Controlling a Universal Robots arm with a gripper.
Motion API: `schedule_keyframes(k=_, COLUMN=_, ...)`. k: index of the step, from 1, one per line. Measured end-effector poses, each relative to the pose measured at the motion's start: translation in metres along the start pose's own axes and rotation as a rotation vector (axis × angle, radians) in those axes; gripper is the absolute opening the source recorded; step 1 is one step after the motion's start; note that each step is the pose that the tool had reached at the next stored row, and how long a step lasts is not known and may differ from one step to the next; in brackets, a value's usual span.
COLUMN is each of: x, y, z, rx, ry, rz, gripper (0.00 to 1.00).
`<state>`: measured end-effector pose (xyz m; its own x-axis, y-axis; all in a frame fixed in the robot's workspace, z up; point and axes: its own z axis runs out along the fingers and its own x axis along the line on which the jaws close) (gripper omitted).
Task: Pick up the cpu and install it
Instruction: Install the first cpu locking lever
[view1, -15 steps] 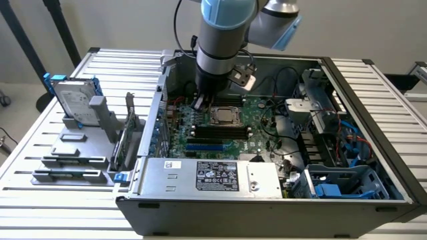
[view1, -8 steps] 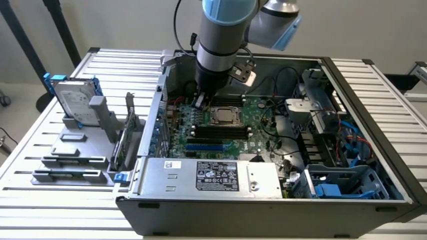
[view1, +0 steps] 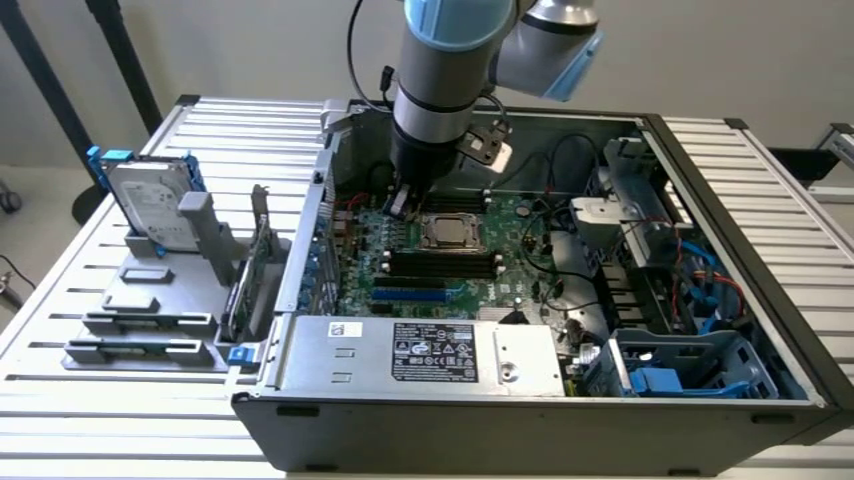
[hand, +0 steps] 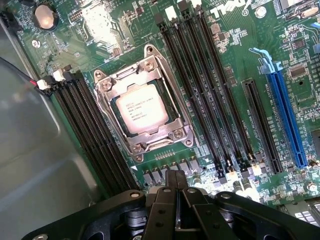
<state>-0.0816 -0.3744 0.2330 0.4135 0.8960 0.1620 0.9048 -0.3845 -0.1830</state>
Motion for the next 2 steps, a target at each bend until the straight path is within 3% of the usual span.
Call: schedule_keyframes(k=2, x=0.0000, y=0.0000, z=0.0000, rx=0.0000, ry=0.0000, rz=0.000, gripper=0.11)
